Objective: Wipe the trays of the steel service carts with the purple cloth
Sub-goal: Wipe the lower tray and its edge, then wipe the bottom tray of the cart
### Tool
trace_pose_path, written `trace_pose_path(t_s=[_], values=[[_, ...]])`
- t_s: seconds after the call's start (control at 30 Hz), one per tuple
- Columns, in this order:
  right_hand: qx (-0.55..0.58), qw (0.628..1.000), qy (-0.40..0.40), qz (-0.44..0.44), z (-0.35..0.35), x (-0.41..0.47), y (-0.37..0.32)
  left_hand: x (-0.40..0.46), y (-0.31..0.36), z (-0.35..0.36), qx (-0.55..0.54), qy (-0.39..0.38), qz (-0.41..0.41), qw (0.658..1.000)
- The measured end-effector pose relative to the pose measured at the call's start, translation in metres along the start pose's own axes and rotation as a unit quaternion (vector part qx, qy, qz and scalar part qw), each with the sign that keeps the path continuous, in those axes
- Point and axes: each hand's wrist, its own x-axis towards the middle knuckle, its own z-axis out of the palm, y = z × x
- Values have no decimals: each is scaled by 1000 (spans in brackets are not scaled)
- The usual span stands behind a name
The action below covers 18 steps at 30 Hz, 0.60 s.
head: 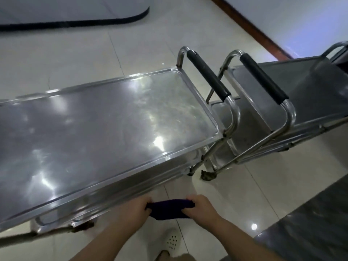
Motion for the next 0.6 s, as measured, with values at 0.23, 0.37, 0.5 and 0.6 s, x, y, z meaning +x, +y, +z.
trace_pose_path(t_s=[0.23,0.37,0.5,0.6], values=[[-93,993,-77,3,59,101,94,69,-73,107,-50,3,-58,997],[-160,982,-102,-24,97,189,165,134,-125,191,-88,30,-94,991],[-161,983,-81,-39,123,266,220,208,-169,254,-93,75,-114,986],[-161,982,-22,-95,127,329,247,266,-188,276,-165,164,-139,963]])
